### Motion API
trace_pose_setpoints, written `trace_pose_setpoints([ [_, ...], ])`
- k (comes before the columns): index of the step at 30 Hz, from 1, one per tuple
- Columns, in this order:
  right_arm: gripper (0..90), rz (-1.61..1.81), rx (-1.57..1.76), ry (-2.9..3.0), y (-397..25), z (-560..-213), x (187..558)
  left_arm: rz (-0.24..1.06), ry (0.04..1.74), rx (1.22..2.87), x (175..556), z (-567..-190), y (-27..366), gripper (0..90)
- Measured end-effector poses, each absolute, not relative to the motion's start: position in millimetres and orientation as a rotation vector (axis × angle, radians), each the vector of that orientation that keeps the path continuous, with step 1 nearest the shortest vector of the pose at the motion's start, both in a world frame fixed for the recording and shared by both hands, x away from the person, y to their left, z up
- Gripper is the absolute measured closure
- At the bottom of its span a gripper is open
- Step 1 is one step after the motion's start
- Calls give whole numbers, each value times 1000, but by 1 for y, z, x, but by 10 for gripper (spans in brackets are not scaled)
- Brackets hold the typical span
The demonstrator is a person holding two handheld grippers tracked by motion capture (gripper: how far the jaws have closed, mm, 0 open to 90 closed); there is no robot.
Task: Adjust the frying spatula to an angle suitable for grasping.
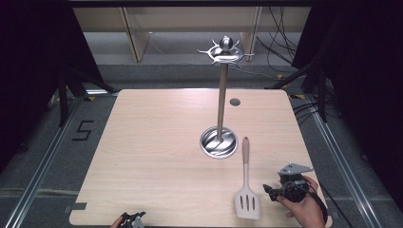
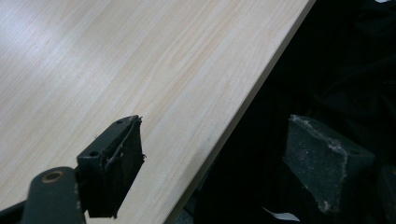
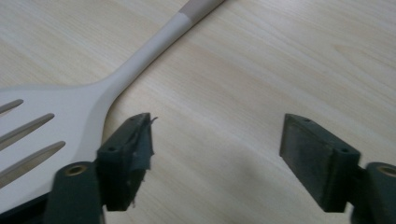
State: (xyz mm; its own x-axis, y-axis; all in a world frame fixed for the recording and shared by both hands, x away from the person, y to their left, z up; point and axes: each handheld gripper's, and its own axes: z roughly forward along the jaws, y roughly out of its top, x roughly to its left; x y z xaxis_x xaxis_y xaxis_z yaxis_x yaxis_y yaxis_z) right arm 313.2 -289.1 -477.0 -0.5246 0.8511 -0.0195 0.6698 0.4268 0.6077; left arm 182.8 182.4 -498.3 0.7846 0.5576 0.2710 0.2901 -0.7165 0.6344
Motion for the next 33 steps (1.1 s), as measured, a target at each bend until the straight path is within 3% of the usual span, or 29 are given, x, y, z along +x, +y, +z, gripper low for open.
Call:
trace_pose_setpoints([
  [20,343,708,1249,2473,-261,-460,365,625,642,2395,184,-500,183,188],
  [33,355,615,1395,2562,-225,-459,401,608,644,2394,184,-500,184,188],
])
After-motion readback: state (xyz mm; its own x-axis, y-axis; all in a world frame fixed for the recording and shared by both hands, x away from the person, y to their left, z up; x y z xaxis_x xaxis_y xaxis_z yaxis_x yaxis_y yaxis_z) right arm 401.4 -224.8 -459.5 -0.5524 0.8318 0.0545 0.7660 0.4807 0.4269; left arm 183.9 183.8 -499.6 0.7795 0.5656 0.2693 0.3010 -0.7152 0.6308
